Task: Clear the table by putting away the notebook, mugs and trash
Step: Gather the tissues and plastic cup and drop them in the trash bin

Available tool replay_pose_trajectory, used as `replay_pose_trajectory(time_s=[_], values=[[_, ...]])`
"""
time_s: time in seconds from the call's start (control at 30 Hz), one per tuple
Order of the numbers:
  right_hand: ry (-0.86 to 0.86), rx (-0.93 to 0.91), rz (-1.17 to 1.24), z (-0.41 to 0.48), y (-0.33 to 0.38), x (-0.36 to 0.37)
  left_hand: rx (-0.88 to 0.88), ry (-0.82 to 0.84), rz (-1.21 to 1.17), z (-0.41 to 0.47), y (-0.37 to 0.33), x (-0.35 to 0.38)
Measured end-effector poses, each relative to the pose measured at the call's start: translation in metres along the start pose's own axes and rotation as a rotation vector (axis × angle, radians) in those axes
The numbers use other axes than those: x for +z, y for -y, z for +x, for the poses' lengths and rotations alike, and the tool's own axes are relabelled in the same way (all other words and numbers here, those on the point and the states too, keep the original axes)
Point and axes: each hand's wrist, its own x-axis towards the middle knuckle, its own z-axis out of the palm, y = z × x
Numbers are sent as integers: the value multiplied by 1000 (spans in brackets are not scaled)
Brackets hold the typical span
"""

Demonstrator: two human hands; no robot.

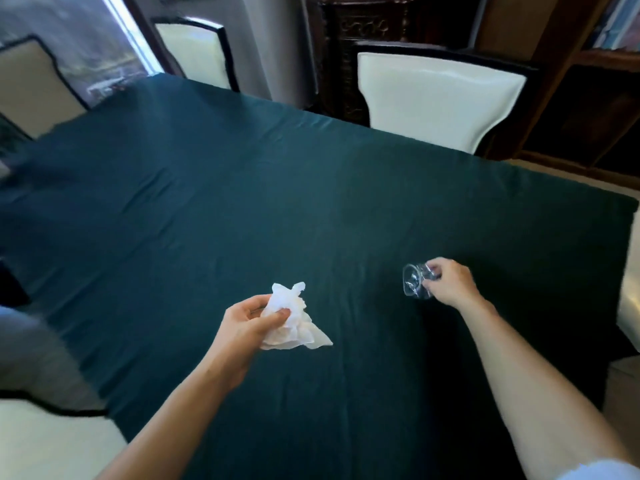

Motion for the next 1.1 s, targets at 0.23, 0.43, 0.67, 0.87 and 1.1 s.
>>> replay_pose_trajectory(time_s=[0.23,0.43,0.67,0.87,1.1], values=[[460,-168,415,-91,120,21,28,-115,3,-25,-5,-69],[721,-482,754,-241,278,64,186,-157,-175,-82,-27,-146],[588,-629,717,-390,424,155,368,-167,-450,-193,-5,-313],[727,-621,778,-497,525,257,415,-288,-549,-283,46,-461],[883,-685,746,-580,604,352,443,-390,-639,-351,96,-582]])
